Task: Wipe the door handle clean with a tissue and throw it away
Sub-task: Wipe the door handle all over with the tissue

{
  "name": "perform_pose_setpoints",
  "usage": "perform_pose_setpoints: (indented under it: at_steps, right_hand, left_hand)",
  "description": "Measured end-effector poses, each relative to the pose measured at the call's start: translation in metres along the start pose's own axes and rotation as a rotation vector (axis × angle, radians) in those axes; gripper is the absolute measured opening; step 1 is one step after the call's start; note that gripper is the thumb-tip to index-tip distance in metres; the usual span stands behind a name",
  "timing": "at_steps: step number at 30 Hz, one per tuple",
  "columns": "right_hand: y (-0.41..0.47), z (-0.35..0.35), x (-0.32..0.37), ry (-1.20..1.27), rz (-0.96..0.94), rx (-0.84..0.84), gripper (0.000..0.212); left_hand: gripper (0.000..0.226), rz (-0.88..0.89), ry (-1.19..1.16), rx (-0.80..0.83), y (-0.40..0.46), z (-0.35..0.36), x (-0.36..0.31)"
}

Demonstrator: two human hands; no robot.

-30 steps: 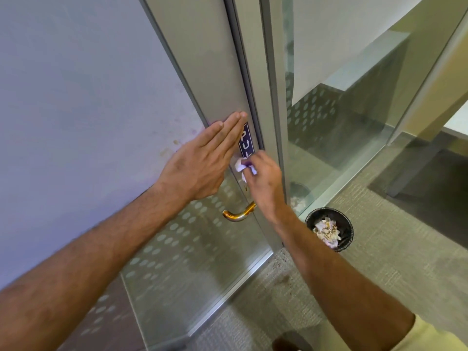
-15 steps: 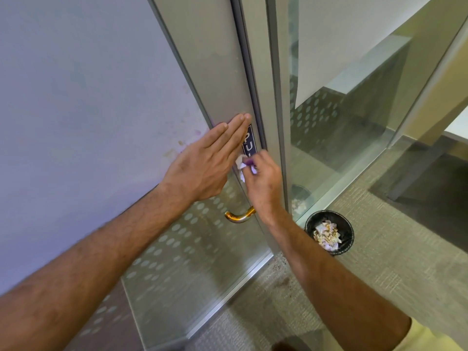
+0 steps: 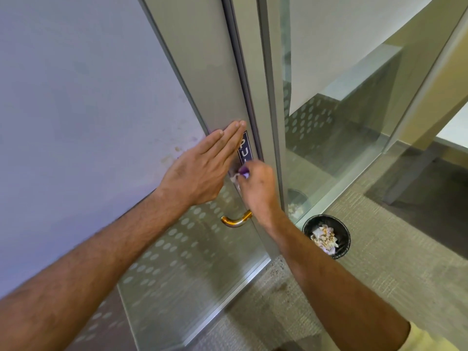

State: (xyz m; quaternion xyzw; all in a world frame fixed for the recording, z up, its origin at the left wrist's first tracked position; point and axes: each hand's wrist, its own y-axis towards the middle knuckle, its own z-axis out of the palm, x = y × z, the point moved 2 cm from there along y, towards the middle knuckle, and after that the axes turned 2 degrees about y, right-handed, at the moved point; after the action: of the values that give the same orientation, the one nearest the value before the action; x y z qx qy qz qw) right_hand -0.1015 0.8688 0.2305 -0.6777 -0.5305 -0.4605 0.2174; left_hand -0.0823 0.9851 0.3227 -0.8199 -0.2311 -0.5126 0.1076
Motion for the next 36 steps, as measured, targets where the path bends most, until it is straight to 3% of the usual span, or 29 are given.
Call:
perform_pose_setpoints:
  at_steps: [3,6,12,15,18,23,28,32,36]
  right_hand:
    - [0.017,-0.024,0.025,0.225,-0.019,-0.169,0.008]
    - [0.019,-0.026,0.030,0.288,-0.062,-0.228,0.011]
    - [0.010,-0.007,-0.017,0.096,-0.011,0.072,0.007]
    - [0.026,-0.032,-0.036,0.167,0.000,-0.013,0.010]
    - [0.035,-0.052,-0.050,-0.015,-0.118,-0.063,0.015]
    - [0.020,-0.025,-0.071,0.037,-0.005,0.282,0.025]
    - [0.017,-0.022,-0.075,0.073,-0.050,0.414,0.020]
    - [0.020,-0.021,-0.082,-0.003,-0.115,0.451,0.019]
    - [0.019,-0.014,-0.078,0.027,-0.139,0.328,0.012]
  left_hand:
    - [0.080,0.000,-0.011,-0.002,0.002,-0.002,0.002]
    - [0.081,0.003,-0.005,-0.008,0.002,0.000,0.001]
    - [0.083,-0.003,-0.009,0.013,0.001,-0.004,0.002]
    - [0.082,-0.001,-0.018,0.044,0.002,-0.002,0.002]
    - [0.079,0.007,-0.023,0.064,0.001,0.000,0.001]
    - [0.078,0.009,-0.020,0.057,0.001,0.002,0.000]
    - [0.077,0.008,-0.014,0.041,0.001,0.001,0.001]
    - [0.077,0.008,-0.015,0.036,0.001,0.002,0.000]
    - [0.077,0.004,-0.005,0.051,0.000,0.001,0.000]
